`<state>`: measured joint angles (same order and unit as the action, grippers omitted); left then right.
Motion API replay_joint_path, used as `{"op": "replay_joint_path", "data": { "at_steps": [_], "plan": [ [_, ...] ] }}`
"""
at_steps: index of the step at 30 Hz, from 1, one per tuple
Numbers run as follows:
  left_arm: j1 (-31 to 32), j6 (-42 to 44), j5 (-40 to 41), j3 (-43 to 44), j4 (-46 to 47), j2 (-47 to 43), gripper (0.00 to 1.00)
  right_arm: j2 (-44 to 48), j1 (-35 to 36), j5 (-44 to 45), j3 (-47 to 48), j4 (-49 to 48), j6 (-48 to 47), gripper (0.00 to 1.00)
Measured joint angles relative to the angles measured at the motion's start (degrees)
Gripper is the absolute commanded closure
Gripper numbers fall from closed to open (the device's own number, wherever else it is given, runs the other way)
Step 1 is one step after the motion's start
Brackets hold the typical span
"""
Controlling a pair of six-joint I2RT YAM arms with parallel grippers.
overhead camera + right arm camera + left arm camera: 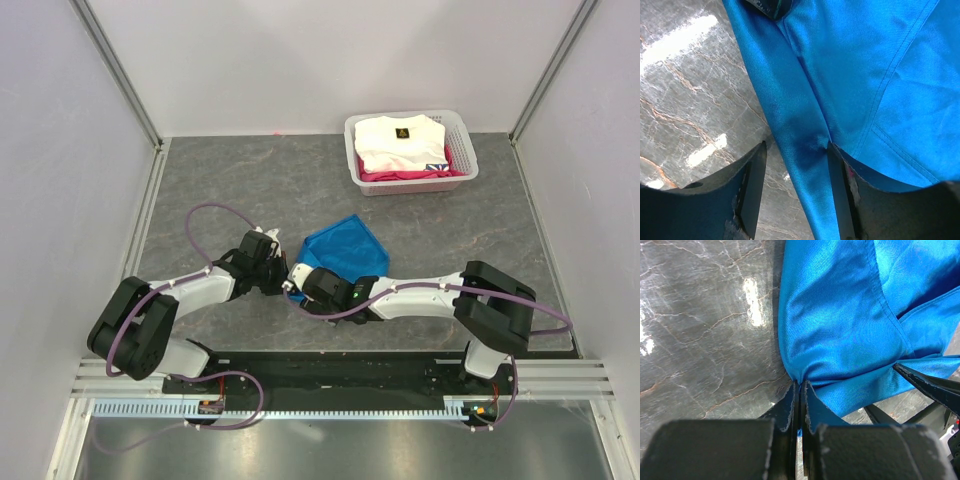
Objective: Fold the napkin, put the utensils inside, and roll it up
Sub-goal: Roll the napkin with the utensil
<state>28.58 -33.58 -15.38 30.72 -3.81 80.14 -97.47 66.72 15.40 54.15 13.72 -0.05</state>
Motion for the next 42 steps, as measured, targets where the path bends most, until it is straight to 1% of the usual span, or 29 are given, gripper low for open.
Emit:
{"op": "replay_joint_path", "data": {
  "at_steps": [8,11,13,14,16,17,19,20,21,26,27,28,30,31,34,37,42],
  "plan": [
    [0.0,0.02,-0.07,0.0,-0.02,0.0,0.98,-0.11,0.04,1.07,0.0,-0.59,-1.27,0.41],
    [0.0,0.04,-0.2,0.0,-0.07,0.02,0.98,-0.11,0.0,1.75,0.0,-0.61,-2.05,0.43],
    [0.0,0.04,-0.22,0.0,-0.09,0.02,0.98,-0.17,-0.13,2.12,0.0,-0.61,-2.75,0.5],
    [0.0,0.04,-0.22,0.0,-0.09,0.02,0.98,-0.26,-0.39,2.16,0.0,-0.68,-2.99,0.58],
    [0.0,0.04,-0.26,0.04,-0.13,0.04,0.98,-0.57,-0.76,1.88,0.0,-0.98,-3.39,0.64],
    [0.0,0.07,-0.26,0.09,-0.17,0.09,0.98,-0.76,-0.98,1.42,-0.02,-1.09,-3.48,0.7],
    [0.0,0.15,-0.26,0.2,-0.37,0.09,0.98,-0.83,-1.33,0.52,-0.02,-1.25,-3.89,0.74],
    [0.0,0.2,-0.26,0.2,-0.42,0.09,0.96,-0.87,-1.6,0.04,0.02,-1.29,-4.04,0.78],
    [0.0,0.2,-0.24,0.22,-0.44,0.09,0.94,-0.87,-1.81,-0.5,0.11,-1.2,-4.15,0.8],
    [-0.28,0.2,0.57,0.28,-1.25,-0.52,0.8,-1.31,-2.62,-3.67,2.12,0.94,-4.2,0.91],
    [-0.52,0.13,1.05,0.26,-1.97,-1.05,0.76,-1.6,-2.78,-4.33,2.64,1.36,-4.02,0.92],
    [-0.7,0.13,1.46,0.22,-2.36,-1.53,0.69,-1.79,-2.86,-4.74,3.02,1.68,-3.8,0.93],
    [-1.27,0.02,2.34,-0.07,-3.04,-2.91,0.62,-2.03,-3.02,-5.57,3.56,2.21,-3.23,0.96],
    [-1.55,-0.13,2.99,-0.33,-3.43,-3.8,0.54,-2.03,-3.13,-6.05,3.67,2.45,-2.95,0.98],
    [-2.32,-0.5,4.55,-1.51,-3.89,-7.15,0.44,-2.03,-3.48,-7.72,4.04,3.26,-1.53,0.99],
    [-2.84,-0.85,6.47,-3.06,-3.85,-11.19,0.4,-2.03,-4.33,-10.62,4.46,3.96,-0.11,1.0],
    [-3.13,-1.11,8.92,-6.58,-3.78,-16.9,0.39,-1.99,-7.39,-17.64,4.68,4.37,1.44,1.0]
  ]
}}
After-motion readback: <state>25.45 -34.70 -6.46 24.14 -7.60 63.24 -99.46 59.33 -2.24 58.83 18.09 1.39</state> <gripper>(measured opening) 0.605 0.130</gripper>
